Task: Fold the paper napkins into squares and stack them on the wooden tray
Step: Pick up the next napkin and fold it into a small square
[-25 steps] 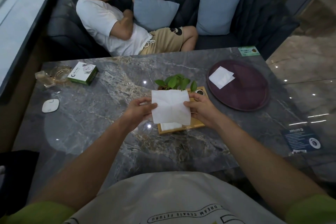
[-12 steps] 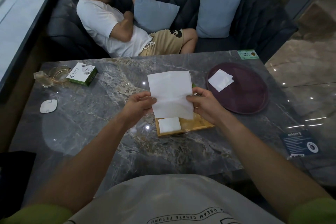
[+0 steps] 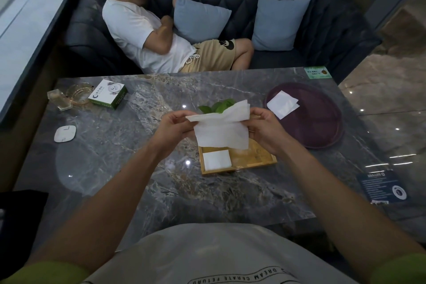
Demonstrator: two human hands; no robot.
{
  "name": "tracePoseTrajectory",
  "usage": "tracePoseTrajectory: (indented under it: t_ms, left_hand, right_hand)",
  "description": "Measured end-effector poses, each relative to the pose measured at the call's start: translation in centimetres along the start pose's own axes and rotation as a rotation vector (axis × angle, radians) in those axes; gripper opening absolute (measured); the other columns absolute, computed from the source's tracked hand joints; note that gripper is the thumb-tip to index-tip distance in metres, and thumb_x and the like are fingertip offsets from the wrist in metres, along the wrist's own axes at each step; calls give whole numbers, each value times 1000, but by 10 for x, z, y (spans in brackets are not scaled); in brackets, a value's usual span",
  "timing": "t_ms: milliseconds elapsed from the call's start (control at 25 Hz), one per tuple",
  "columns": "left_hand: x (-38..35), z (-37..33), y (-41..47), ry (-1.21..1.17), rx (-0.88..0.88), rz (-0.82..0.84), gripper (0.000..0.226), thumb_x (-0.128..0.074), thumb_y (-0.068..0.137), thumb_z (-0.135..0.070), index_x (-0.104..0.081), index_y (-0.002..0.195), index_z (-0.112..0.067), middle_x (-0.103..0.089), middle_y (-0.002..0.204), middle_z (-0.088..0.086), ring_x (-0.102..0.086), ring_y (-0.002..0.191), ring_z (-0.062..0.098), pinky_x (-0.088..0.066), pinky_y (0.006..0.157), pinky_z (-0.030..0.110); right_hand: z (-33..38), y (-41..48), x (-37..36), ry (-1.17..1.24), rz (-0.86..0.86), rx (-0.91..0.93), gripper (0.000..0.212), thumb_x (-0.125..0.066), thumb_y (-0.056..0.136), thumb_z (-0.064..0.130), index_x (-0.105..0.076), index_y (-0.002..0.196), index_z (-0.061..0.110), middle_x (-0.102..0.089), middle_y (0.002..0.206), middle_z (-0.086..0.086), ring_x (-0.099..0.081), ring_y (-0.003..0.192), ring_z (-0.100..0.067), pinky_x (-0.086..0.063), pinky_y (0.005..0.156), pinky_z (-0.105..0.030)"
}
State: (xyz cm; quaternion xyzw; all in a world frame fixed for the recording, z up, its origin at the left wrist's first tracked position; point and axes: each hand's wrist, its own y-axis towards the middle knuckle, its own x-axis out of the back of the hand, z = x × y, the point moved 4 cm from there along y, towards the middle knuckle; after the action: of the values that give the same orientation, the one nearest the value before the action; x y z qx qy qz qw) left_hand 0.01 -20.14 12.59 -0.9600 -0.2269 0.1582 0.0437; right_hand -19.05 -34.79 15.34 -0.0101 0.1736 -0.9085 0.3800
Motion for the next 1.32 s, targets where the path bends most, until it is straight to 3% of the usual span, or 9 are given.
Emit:
tracePoseTrajectory:
  t_ms: [80, 160, 520, 640, 760, 880, 1080, 1200, 1320]
  left_hand:
    - [1, -4, 0, 32, -29, -7, 35, -56, 91, 6, -78, 80, -19, -77, 92, 3, -71, 84, 14, -56, 64, 23]
    - [2, -7, -1, 56, -62, -10, 31, -57, 92, 3, -77, 81, -18, -76, 93, 4, -71, 84, 16, -55, 60, 24]
    - [5, -15, 1, 10, -36, -54, 37, -48, 93, -1, -74, 74, -19, -77, 94, 7, -73, 90, 21, -58, 68, 28]
    - [0, -19, 1, -109, 101, -72, 20, -49, 89, -20, -69, 91, -18, -76, 98, 14, -73, 87, 26, -58, 64, 30]
    - [-6, -23, 2, 183, 83, -10, 24, -69, 85, -34, -69, 105, -21, -77, 93, 7, -72, 79, 18, -55, 58, 27]
    - [-15, -29, 1, 422, 41, 100, 22, -79, 77, -38, -76, 95, -25, -76, 91, 4, -70, 78, 15, -53, 60, 25]
    - [-25, -36, 0, 497, 41, 87, 5, -78, 80, -25, -78, 75, -25, -74, 91, 7, -65, 77, 14, -52, 64, 28]
    - [-27, -39, 0, 515, 40, 86, 6, -75, 83, -23, -75, 78, -18, -71, 97, 18, -63, 80, 20, -50, 65, 32]
    - [-27, -41, -1, 542, 22, 105, 13, -73, 85, -22, -74, 87, -10, -70, 97, 22, -63, 82, 23, -50, 67, 35]
  right_hand:
    - [4, -1, -2, -9, 0, 31, 9, -54, 90, -9, -62, 89, -3, -70, 88, -7, -66, 87, -20, -57, 74, -31]
    - [7, -3, -4, -43, 19, 64, 22, -52, 90, -10, -62, 77, 5, -71, 77, -1, -66, 79, -15, -55, 65, -26]
    - [13, 3, -10, 30, 20, 86, 22, -52, 90, -8, -67, 81, 6, -70, 86, -6, -68, 80, -16, -54, 66, -25]
    - [15, 4, -13, 42, 16, 90, 22, -52, 90, -7, -67, 82, 6, -69, 88, -6, -67, 76, -13, -53, 63, -23]
    - [15, 2, -19, 29, 43, 86, 23, -52, 90, -6, -67, 79, 8, -65, 83, -5, -63, 71, -11, -49, 60, -23]
    - [15, -1, -25, -32, 92, 81, 27, -51, 89, -5, -66, 74, 12, -58, 75, -2, -54, 65, -10, -43, 57, -22]
    - [20, -1, -28, -57, 80, 56, 22, -48, 95, 8, -65, 82, 15, -61, 86, -6, -54, 77, -20, -42, 67, -31]
    - [21, 1, -27, -214, 36, 69, 18, -56, 95, 33, -66, 101, 20, -67, 108, -6, -63, 99, -26, -52, 81, -41]
    - [23, 1, -32, -402, 41, 179, 10, -68, 88, 31, -71, 93, 23, -70, 103, 2, -64, 97, -15, -51, 79, -34]
